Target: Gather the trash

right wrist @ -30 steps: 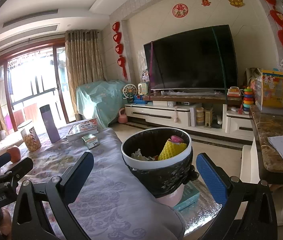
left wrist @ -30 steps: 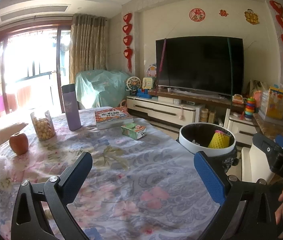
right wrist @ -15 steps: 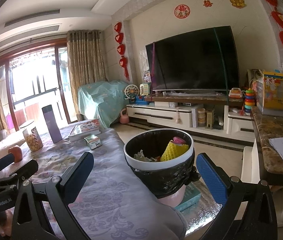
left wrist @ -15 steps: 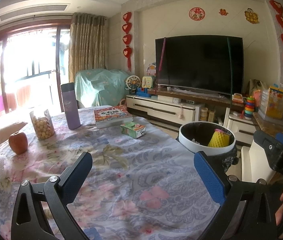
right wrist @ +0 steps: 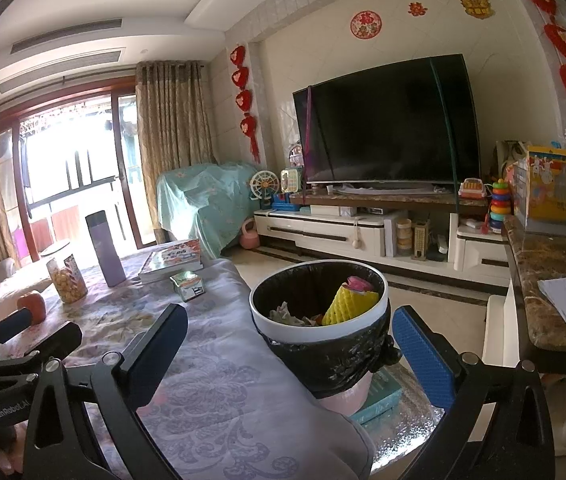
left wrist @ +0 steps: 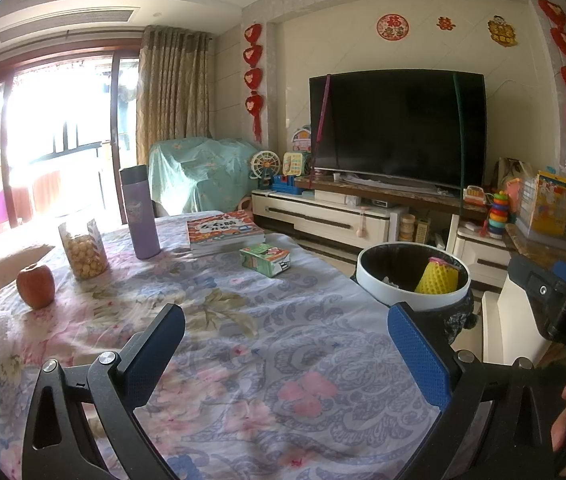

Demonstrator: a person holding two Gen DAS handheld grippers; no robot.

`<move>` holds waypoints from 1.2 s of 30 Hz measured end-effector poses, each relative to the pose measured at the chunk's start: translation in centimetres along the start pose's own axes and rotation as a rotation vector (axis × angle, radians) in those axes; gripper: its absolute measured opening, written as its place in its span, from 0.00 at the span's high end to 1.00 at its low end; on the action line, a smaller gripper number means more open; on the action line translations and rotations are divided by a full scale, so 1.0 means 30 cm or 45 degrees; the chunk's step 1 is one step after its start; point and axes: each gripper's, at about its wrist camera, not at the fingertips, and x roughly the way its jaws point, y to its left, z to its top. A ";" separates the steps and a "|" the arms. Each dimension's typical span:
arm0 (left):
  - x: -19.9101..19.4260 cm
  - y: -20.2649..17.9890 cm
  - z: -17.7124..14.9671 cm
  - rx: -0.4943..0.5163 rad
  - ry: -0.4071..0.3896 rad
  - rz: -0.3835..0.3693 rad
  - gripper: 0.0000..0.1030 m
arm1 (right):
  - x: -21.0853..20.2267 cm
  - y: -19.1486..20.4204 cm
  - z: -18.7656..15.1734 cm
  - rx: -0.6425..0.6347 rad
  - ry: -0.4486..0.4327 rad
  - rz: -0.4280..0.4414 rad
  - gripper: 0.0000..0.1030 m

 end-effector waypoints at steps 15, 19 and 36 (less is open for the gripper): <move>0.019 0.004 -0.008 -0.002 0.011 -0.004 0.01 | -0.003 0.009 0.001 -0.003 -0.002 0.002 0.00; 0.025 0.005 -0.009 -0.001 0.012 -0.004 0.01 | -0.002 0.011 0.001 -0.005 0.000 0.003 0.00; 0.030 0.006 -0.011 -0.004 0.017 -0.004 0.01 | 0.001 0.021 0.002 -0.005 0.007 0.007 0.00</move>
